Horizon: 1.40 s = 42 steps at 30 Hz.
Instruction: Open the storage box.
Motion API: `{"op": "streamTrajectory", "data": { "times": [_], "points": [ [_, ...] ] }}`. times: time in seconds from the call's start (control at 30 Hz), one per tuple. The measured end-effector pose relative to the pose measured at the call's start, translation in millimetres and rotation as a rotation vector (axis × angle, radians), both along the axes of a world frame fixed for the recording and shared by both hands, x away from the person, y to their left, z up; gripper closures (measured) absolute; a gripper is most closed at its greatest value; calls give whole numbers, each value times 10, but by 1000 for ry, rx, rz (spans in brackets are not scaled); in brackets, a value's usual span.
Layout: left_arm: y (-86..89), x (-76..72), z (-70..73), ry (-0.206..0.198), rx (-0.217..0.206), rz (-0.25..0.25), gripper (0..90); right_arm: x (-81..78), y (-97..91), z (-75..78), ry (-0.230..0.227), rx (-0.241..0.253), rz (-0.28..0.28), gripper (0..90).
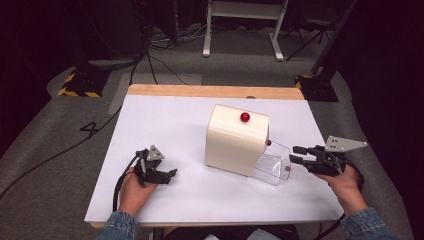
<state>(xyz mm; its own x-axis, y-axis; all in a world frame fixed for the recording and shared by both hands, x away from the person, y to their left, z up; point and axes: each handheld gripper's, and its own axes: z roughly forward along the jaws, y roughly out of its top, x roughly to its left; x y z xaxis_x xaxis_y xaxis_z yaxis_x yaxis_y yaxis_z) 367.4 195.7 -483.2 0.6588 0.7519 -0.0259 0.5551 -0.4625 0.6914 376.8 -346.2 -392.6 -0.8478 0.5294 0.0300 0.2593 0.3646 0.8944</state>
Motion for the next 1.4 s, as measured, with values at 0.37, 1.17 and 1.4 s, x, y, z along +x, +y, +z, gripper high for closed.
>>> {"op": "streamTrajectory", "data": {
  "times": [0.37,1.17,1.4],
  "points": [
    [1,2,0,0,-1,-1,193,126,311,233,-26,-14,40,590],
    [3,4,1,0,1,-2,193,322,614,197,-11,-41,112,650],
    [2,1,1,0,1,-2,193,366,615,120,3,-47,133,713]
  ]
}}
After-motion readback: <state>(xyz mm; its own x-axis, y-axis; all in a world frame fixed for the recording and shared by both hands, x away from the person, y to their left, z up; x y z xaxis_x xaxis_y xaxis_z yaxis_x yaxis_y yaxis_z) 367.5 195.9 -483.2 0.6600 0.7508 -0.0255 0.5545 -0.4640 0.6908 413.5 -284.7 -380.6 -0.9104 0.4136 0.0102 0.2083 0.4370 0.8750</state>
